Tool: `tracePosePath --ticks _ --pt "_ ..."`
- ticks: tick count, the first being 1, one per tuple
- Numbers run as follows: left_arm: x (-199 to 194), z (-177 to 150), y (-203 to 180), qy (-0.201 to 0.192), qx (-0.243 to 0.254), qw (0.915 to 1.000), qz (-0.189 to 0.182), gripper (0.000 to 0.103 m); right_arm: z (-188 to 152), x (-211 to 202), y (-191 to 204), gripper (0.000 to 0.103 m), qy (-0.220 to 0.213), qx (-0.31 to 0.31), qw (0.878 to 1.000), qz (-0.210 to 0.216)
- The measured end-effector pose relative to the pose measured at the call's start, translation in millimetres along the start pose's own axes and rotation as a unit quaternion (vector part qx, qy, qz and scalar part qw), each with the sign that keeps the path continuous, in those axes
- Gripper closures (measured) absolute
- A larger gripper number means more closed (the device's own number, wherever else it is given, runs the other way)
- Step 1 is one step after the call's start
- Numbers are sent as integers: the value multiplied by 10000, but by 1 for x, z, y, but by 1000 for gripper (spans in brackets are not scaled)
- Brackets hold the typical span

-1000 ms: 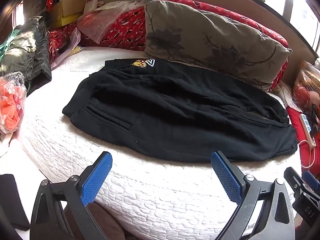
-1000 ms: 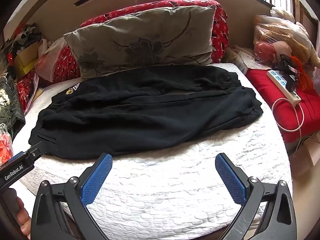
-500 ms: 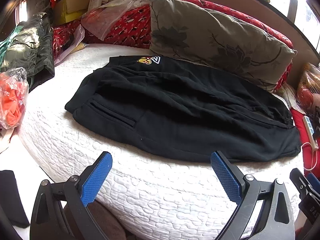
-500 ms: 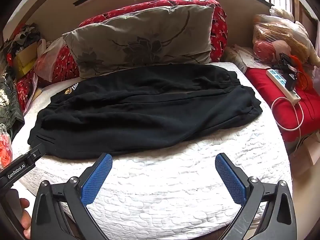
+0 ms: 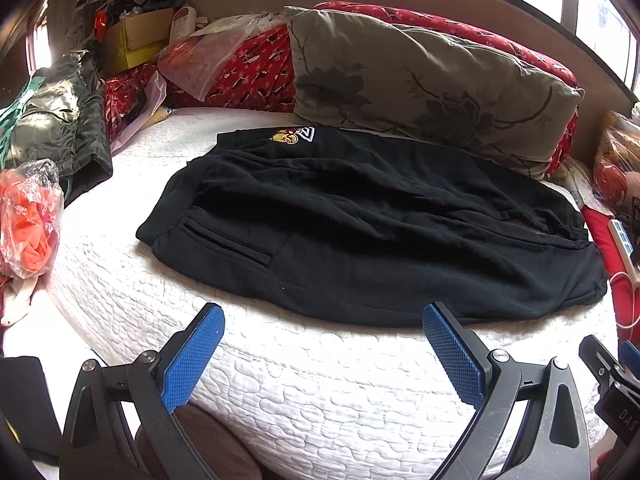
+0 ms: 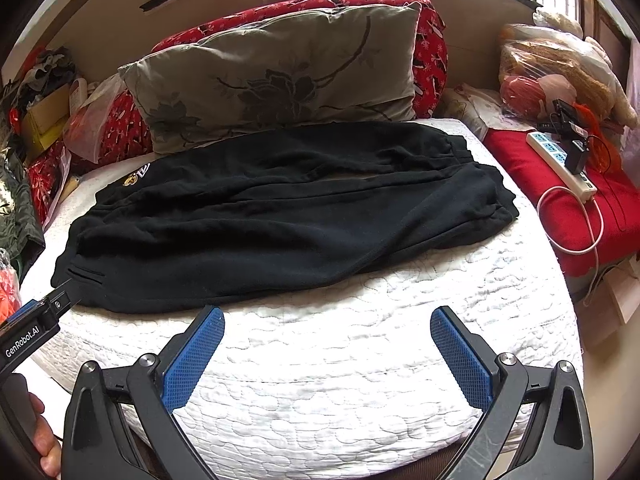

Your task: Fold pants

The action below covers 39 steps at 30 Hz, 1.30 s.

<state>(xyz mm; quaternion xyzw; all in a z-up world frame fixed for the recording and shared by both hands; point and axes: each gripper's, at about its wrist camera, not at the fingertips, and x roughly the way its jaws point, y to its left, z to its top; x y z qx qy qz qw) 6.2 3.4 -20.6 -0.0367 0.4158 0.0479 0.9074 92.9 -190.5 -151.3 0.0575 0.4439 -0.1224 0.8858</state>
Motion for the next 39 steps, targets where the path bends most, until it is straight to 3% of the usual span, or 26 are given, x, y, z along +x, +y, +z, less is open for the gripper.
tracePosePath --ticks 39 --pt "1 8 -2 140 107 9998 -29 2 -4 9 -3 0 130 37 9999 26"
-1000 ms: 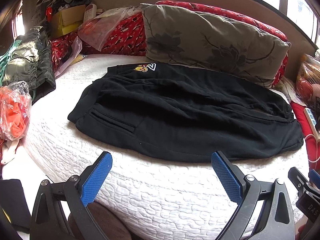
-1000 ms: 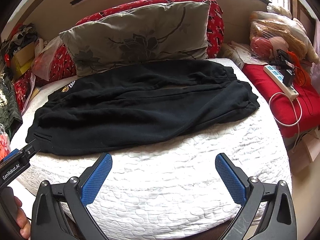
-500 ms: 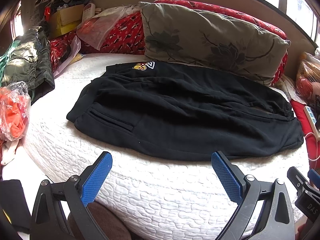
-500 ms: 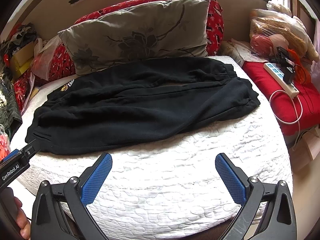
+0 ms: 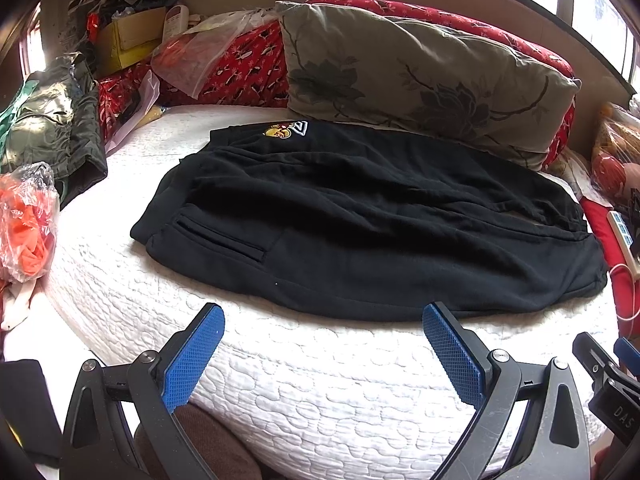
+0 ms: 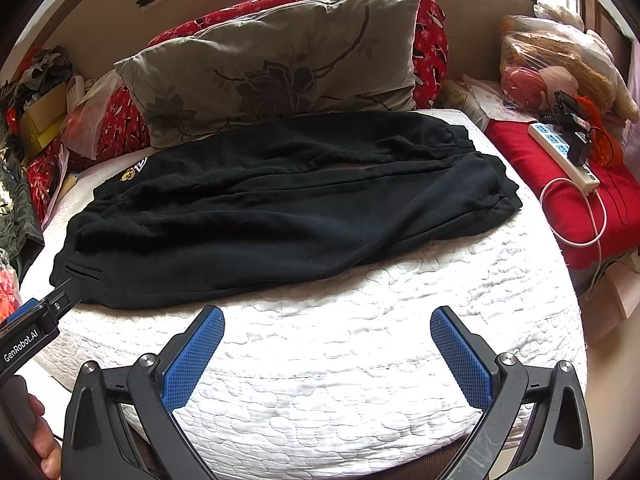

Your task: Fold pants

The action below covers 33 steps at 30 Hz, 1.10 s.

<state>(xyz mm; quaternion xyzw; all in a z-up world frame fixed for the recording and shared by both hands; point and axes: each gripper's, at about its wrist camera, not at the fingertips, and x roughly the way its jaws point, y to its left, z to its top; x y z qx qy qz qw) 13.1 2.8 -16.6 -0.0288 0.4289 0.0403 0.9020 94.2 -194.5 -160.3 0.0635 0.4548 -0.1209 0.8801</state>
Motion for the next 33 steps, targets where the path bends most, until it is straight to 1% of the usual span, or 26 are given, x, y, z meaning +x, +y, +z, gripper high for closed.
tracePosePath --ticks 12,15,17,19,21,23,26,29,33 --pt "12 3 -2 110 18 9999 12 2 3 8 0 0 77 9 10000 24" --pt "18 10 -2 189 69 9998 35 2 6 12 -2 0 115 7 9999 95" --pt "24 21 -1 313 182 9992 169 2 12 15 -6 0 116 -35 9998 130" --pt "32 39 3 428 339 9980 326 2 25 17 -18 0 68 -33 9999 123" --pt "39 59 12 439 390 9972 467 2 44 19 -40 0 -11 54 10000 5" --pt "48 86 26 437 393 9969 528 2 68 23 -70 0 -145 258 9995 -114" --pt "72 132 53 711 352 9954 533 2 114 33 -119 0 -321 458 9975 -424" --pt "111 183 86 1034 222 9923 650 3 158 57 -161 0 -265 578 9960 -627" --pt "170 239 126 1445 -141 9870 694 4 196 99 -202 0 -48 848 9931 -807"
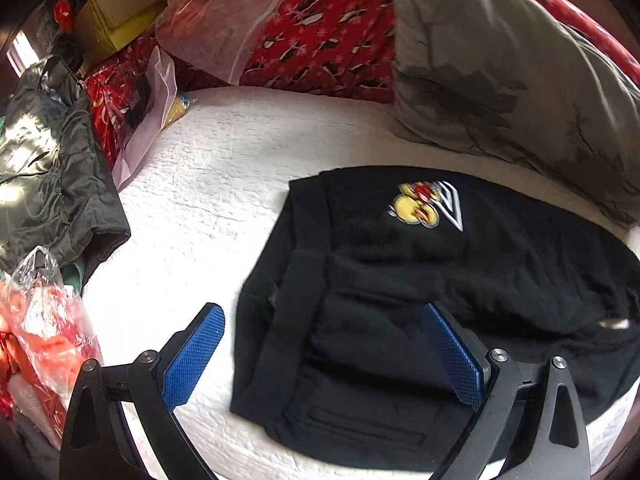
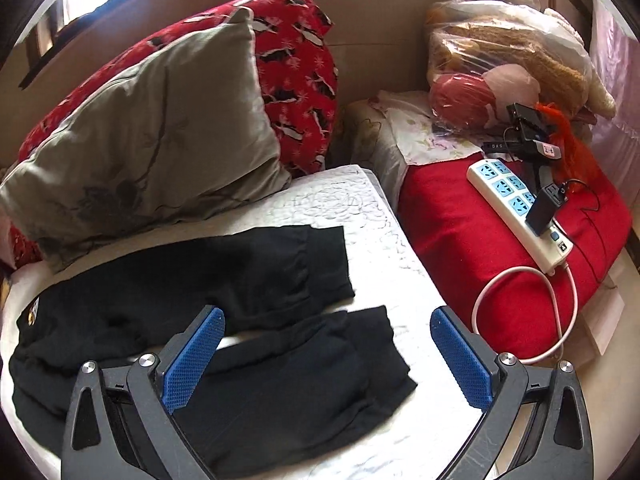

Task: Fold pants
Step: 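Grasp the ribbed cuff with the right gripper while the left gripper grasps the waistband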

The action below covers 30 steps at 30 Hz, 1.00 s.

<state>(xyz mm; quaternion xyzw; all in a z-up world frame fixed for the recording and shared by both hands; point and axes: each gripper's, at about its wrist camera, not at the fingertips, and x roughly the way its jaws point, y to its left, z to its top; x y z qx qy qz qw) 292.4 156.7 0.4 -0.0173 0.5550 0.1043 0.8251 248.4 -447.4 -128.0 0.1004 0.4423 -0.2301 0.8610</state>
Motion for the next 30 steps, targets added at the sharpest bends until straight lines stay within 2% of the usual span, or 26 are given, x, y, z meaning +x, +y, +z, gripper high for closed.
tracePosePath --ticks 4,8,11,17,20,23,28,30 --pt "51 56 15 347 -354 9988 -5 4 26 45 -9 0 308 149 9994 -5" --pt "101 83 21 590 -530 9968 -32 3 37 79 -10 1 538 228 9983 21" --pt "142 90 24 816 -717 9939 -202 4 42 98 -13 1 634 334 9974 6" --pt "183 92 40 1007 -986 9897 -265 4 49 134 -21 0 877 527 9947 -139" --pt "198 95 41 1044 -1067 9879 -420 4 50 149 -17 1 993 582 9933 109" --pt "215 99 43 1081 -1180 9852 -621 4 50 162 -7 1 1113 467 9926 98" --pt "242 107 52 1204 -1401 9791 -847 4 45 176 -4 0 1262 881 9855 722" --pt "257 111 55 1291 -1490 9758 -950 4 46 177 -2 0 1187 867 9863 754"
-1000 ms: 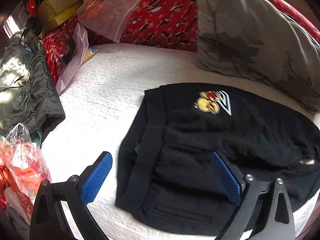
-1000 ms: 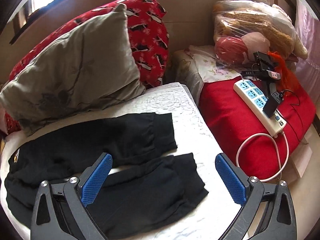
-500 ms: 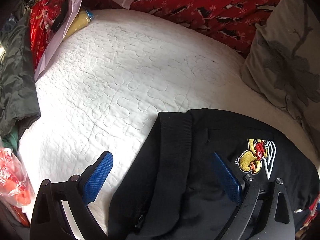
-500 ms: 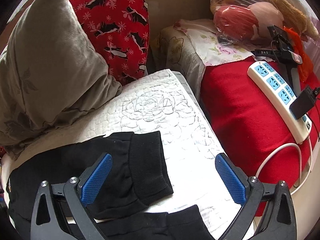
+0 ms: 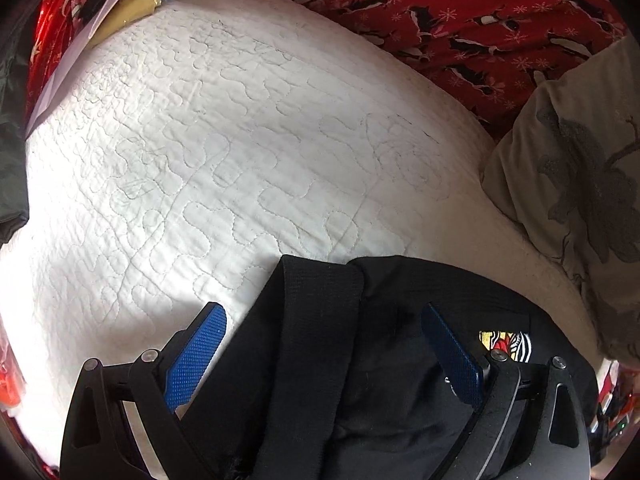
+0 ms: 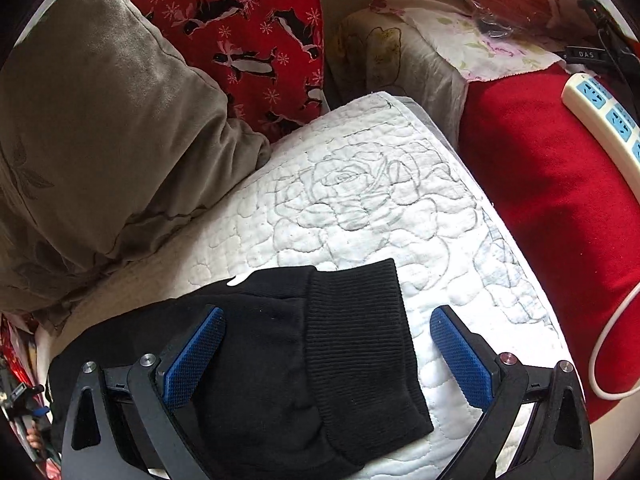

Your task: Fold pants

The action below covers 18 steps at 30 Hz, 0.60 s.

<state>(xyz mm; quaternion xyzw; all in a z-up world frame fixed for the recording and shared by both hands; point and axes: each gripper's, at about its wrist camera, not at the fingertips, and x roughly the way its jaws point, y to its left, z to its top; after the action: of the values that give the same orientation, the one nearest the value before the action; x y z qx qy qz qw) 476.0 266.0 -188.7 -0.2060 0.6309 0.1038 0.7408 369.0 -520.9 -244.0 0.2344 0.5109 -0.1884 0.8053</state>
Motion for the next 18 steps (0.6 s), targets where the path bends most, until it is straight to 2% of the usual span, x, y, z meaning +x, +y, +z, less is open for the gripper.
tracePosePath --ticks 3,5,6,7,8,9,10,11,12,14,18 --pt "20 8 0 114 31 9998 -128 5 3 3 6 2 6 -234 9997 1" --pt "29 11 -3 76 170 9998 -61 6 4 4 14 13 0 -477 9989 1" --pt "32 13 -5 -1 245 9997 12 8 6 4 17 15 10 -589 9982 -89" --pt "35 15 -6 -58 274 9996 19 15 7 6 20 22 42 -684 9974 -211" --pt "36 16 -7 -107 291 9995 -3 27 7 6 22 30 58 -762 9966 -311" --pt "36 17 -7 -144 318 9994 -16 32 7 5 23 37 52 -833 9957 -393" --pt "36 19 -8 -200 369 9990 119 38 8 2 23 58 45 -887 9953 -391" --pt "38 20 -9 -228 463 9983 272 47 9 -1 23 67 73 -921 9954 -271" --pt "38 20 -11 -256 566 9973 394 52 9 -4 23 68 93 -945 9953 -202" --pt "36 21 -10 -347 718 9944 687 77 6 -9 29 74 114 -1168 9928 -244" --pt "33 21 3 -395 702 9955 496 86 2 -25 37 75 7 -1400 9898 -263"
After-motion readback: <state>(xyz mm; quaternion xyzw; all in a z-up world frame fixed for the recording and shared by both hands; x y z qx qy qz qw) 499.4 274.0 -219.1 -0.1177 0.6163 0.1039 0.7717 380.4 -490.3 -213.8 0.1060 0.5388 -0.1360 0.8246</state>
